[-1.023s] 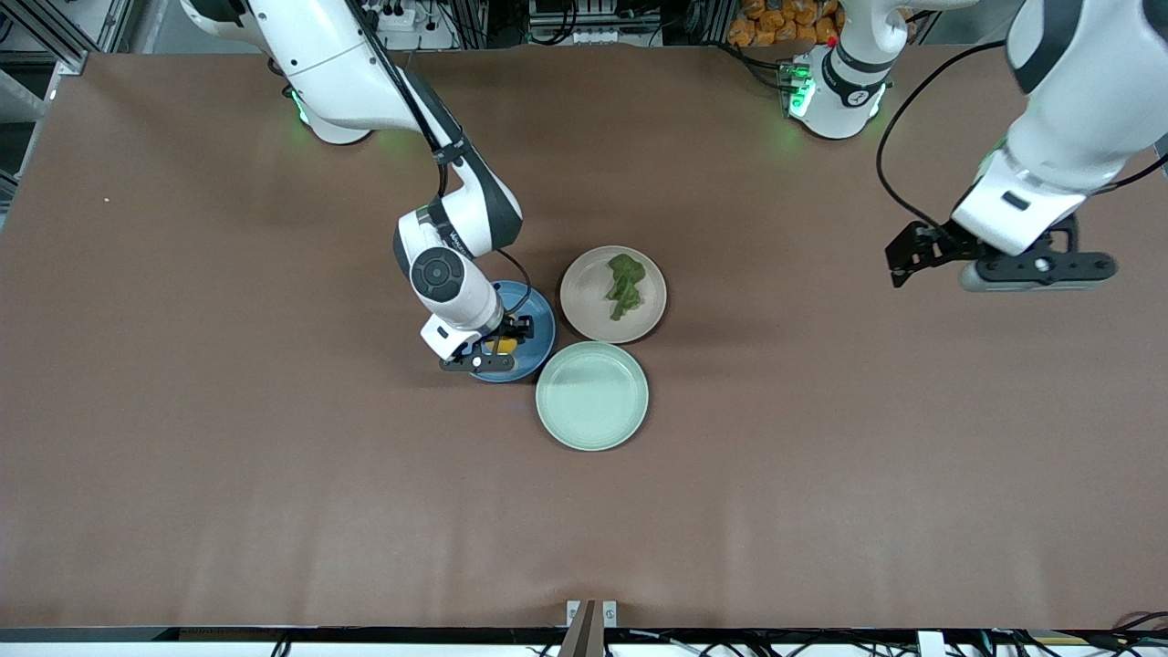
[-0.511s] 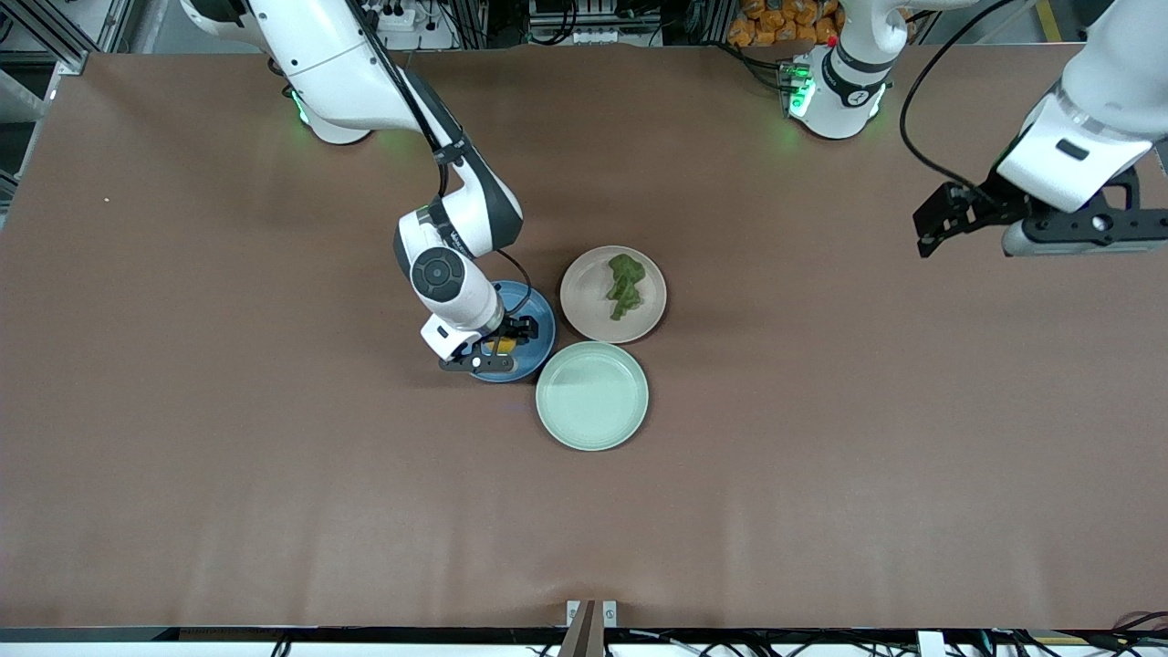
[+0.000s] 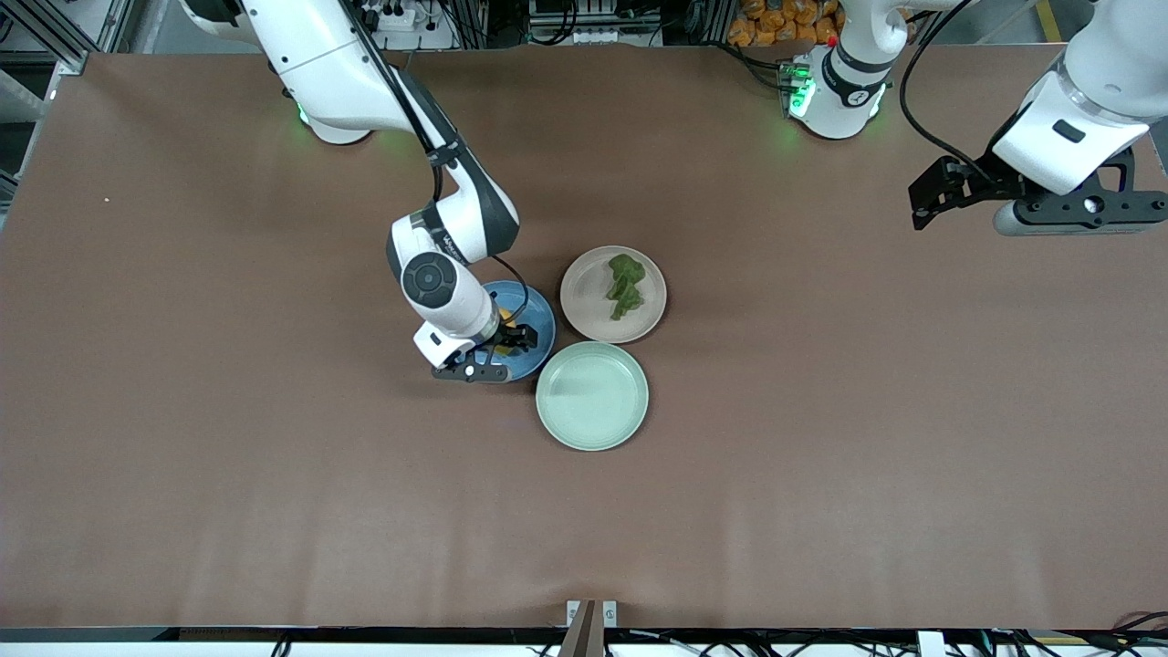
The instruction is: Place lemon and lettuce in plates
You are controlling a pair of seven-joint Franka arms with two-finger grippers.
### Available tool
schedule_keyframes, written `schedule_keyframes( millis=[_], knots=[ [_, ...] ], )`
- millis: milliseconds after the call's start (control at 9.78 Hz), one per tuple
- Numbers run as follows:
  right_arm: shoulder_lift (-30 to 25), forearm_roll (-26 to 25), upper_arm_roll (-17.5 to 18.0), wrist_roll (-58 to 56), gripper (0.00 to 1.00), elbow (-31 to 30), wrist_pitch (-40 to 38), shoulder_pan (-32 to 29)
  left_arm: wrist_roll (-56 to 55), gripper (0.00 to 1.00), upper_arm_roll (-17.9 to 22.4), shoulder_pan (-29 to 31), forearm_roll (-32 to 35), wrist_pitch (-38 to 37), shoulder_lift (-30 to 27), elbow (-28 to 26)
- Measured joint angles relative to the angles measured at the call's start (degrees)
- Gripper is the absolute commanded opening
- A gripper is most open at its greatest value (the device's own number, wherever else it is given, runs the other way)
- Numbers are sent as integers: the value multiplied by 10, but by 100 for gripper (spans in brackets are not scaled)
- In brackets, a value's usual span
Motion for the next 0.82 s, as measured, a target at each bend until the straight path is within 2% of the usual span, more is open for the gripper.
schedule_keyframes(
  millis=[307,614,818],
  knots=[
    [-4,0,-4,-9,100,91,-127,-34,0,100,0,1,-1,-6,0,11],
    [-4,-2,-4,-58,100,124,-164,-68,0,100,-1,0,-12,-6,1,11],
    [-4,-29,-6,-86,100,126,-166,-80,0,100,-1,0,-12,-6,1,12]
  ],
)
